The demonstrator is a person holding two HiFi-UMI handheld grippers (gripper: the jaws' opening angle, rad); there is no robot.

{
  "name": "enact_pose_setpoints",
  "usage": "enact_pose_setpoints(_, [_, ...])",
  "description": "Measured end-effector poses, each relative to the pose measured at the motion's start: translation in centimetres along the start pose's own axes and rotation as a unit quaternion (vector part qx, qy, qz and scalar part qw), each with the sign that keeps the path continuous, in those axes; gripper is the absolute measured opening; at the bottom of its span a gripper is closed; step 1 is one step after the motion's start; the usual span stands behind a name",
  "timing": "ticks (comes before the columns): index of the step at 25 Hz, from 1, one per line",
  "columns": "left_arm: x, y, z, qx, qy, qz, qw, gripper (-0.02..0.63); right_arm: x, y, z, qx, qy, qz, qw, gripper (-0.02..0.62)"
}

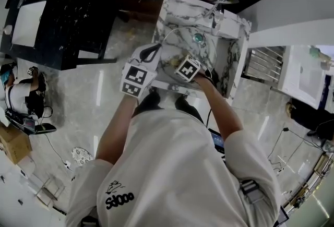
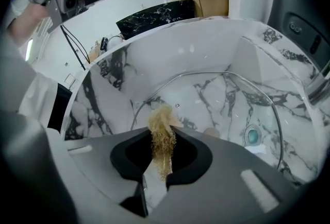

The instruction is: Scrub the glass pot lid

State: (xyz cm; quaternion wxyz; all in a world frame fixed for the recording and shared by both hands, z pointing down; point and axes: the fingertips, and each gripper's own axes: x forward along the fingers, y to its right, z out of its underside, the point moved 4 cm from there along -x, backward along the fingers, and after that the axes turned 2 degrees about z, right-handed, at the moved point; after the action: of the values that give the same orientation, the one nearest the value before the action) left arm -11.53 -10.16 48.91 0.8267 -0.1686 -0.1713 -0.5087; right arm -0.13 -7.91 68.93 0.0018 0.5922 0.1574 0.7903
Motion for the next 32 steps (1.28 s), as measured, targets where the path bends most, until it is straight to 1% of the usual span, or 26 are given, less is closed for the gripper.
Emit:
enact_pose_setpoints(3, [0.1, 0.2, 0.2, -0.002, 0.0, 0.001, 1.0, 0.009, -0.5, 0.2, 1.3, 0.001, -0.016, -0.004, 1.0, 0.052])
enact_pose_setpoints(5, [0.3, 0.1, 0.5, -0.005, -0.003, 0.0, 1.0, 0.009, -0.8, 0.6, 2.3, 0.01, -0.026, -0.004, 1.0, 0.051])
enact_pose_setpoints(10, [0.9, 0.1, 0.3, -0.01, -0.004, 0.003, 0.9999, 0.009, -1.5, 2.6, 3.8, 0.043, -0.016, 0.009, 0.999, 0.05])
enact_pose_setpoints(14, [1.6, -0.1, -0.1, -0.011, -0.005, 0.005, 0.9999, 0.011, -2.3, 5.1, 4.5, 0.069, 0.0, 0.03, 0.997, 0.049])
enact_pose_setpoints(18, [2.2, -0.5, -0.1, -0.012, -0.009, 0.006, 0.9999, 0.009, -3.3, 7.8, 4.0, 0.087, 0.034, 0.054, 0.994, 0.049])
enact_pose_setpoints(21, [2.5, -0.8, 0.0, -0.012, -0.01, 0.005, 0.9999, 0.009, -3.7, 9.7, 4.7, 0.095, 0.026, 0.081, 0.992, 0.049])
enact_pose_setpoints(25, [2.8, -1.0, 0.1, -0.012, -0.015, 0.006, 0.9998, 0.009, -3.4, 11.1, 5.6, 0.118, 0.022, 0.093, 0.988, 0.049])
enact_pose_setpoints(28, [2.9, -1.2, 0.1, -0.012, -0.017, 0.004, 0.9998, 0.011, -3.3, 11.9, 5.6, 0.119, 0.023, 0.111, 0.986, 0.049])
enact_pose_setpoints(32, [3.0, -1.4, 0.1, -0.009, -0.016, 0.0, 0.9998, 0.009, -3.5, 13.3, 4.6, 0.115, 0.034, 0.147, 0.982, 0.049])
